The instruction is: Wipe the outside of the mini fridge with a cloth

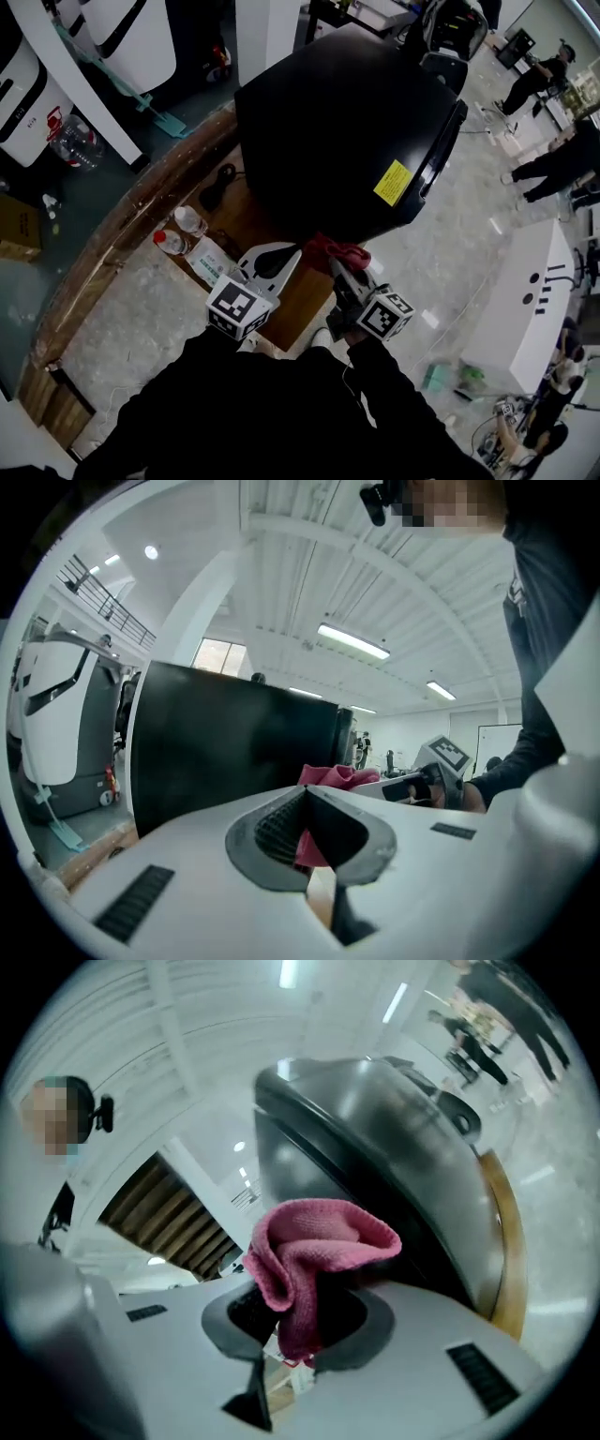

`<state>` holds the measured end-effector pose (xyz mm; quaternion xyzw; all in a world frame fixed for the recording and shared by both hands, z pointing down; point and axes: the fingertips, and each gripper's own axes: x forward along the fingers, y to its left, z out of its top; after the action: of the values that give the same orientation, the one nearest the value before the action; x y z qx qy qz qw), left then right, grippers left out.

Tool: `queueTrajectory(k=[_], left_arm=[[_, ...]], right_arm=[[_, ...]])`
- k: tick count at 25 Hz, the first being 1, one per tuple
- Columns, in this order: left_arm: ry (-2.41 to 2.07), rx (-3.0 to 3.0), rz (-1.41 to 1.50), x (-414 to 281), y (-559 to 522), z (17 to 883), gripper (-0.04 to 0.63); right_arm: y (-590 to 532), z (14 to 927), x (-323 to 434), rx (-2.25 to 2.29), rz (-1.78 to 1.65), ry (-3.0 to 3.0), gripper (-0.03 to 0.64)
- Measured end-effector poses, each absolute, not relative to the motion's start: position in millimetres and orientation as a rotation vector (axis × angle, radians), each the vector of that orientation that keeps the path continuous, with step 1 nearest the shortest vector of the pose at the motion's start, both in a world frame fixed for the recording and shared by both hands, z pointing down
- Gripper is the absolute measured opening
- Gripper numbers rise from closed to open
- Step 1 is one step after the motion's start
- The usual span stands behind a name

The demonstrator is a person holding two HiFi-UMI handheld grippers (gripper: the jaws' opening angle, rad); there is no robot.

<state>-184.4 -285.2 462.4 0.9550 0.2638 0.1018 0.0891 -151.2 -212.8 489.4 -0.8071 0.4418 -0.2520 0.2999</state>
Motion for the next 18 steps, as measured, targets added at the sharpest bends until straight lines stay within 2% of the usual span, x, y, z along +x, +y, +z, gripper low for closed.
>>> queueTrajectory(k=[8, 13, 18], left_arm=[[0.718, 2.887, 0.094, -225, -225, 375, 0.006], [0.674, 2.920, 0.067, -244, -181, 359, 0.006], [0.615, 2.938, 0.050, -259, -141, 353, 0.006]], right_arm=[[-149, 393, -185, -2.399, -0.384, 1.519, 0.086], [-116, 350, -203, -2.422, -0.209, 1.659, 0.086], [-78, 343, -213, -2.445, -0.164, 1.734, 0.084]])
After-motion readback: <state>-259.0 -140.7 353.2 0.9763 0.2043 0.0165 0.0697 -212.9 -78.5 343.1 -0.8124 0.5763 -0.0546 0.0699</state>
